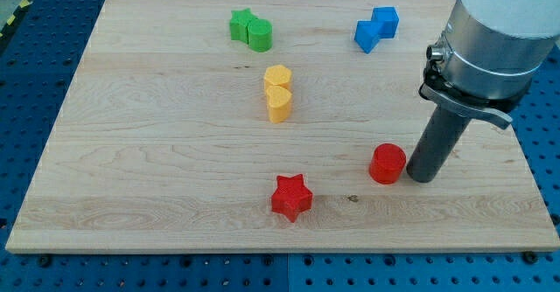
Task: Move the red circle diagonally to the red star
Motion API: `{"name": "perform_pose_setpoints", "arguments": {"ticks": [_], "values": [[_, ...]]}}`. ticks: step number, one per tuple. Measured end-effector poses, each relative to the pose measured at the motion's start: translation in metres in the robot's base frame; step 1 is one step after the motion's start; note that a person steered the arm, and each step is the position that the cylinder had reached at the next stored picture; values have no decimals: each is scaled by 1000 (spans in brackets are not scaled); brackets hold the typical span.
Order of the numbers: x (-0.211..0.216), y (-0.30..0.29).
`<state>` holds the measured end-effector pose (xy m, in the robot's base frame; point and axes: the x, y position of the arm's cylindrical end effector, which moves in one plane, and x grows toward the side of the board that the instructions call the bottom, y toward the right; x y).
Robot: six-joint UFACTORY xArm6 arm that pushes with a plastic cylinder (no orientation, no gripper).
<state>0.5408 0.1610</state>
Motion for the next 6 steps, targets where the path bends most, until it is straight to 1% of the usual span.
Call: {"name": "perform_pose_setpoints", "arguments": {"ticks": [2, 3, 6], "values": [[-4, 0], [-17, -6], [-13, -6]]}}
